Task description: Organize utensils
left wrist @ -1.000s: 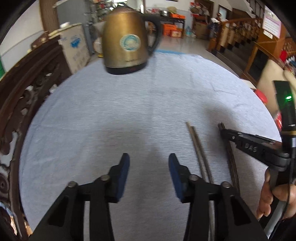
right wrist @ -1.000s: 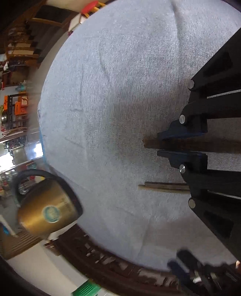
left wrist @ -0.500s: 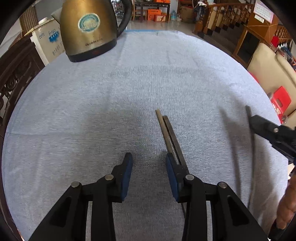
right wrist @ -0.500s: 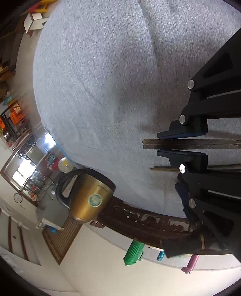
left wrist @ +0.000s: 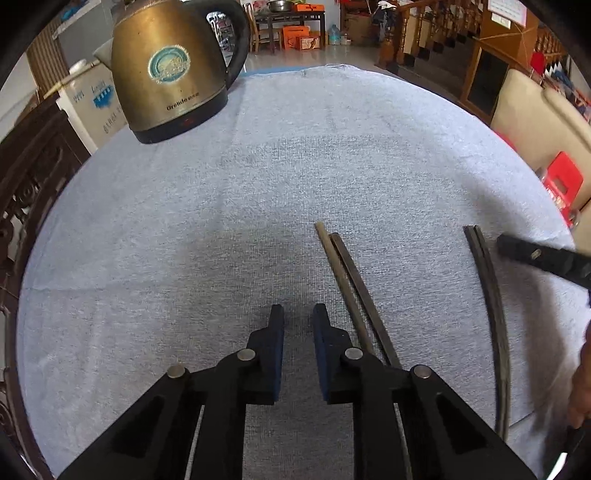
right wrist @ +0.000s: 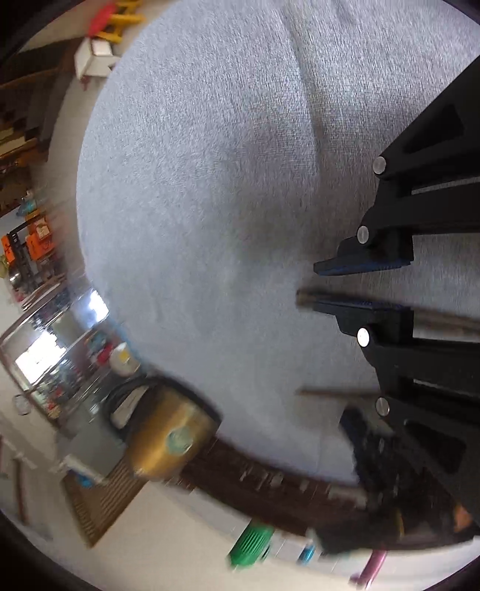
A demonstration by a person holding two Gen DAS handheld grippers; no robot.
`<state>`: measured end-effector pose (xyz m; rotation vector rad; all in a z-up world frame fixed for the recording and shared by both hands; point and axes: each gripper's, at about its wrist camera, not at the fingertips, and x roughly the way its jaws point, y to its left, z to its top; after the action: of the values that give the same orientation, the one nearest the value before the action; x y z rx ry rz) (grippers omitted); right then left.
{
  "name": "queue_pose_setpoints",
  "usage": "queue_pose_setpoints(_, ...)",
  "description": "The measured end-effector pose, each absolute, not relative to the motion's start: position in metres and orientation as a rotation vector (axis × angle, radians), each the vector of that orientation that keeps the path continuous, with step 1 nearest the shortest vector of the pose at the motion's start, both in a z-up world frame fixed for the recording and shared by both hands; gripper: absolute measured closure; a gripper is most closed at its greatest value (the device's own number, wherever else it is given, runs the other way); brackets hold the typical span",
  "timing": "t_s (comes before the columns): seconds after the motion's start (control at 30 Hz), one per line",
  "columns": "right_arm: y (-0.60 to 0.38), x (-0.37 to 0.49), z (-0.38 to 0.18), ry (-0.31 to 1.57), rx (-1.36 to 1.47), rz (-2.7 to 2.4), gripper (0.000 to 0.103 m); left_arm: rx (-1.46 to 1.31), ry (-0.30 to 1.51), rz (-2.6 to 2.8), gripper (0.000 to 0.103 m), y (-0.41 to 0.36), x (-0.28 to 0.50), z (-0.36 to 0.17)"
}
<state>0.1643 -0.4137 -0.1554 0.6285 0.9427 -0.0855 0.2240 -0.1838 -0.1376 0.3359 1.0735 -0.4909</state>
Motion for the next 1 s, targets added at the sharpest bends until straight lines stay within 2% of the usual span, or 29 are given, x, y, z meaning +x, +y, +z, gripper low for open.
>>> queue_pose_setpoints(0.23, -0.389, 0.177, -0.148, 0.969, 0.517, -0.098, 0.087, 0.262, 1.065, -0.576, 0.087, -0.184, 0.223, -0.128)
queue_pose_setpoints(0.4, -0.388, 0.17, -0.146, 0.973, 0.465, -0.141, 0.094, 0.304, 1.103, -0.544, 0.087, -0.193, 0.23, -0.139)
queue_pose_setpoints(0.7, -0.394, 0.166, -0.147, 0.975, 0.47, -0.15, 0.094, 0.232, 1.131, -0.579, 0.087, -0.198, 0.238, -0.134)
queue_pose_setpoints(1.0, -0.396, 0.167, -0.15, 0.967, 0.489, -0.132, 0.094, 0.272, 1.114, -0.563, 0.086, -0.208, 0.234, -0.136)
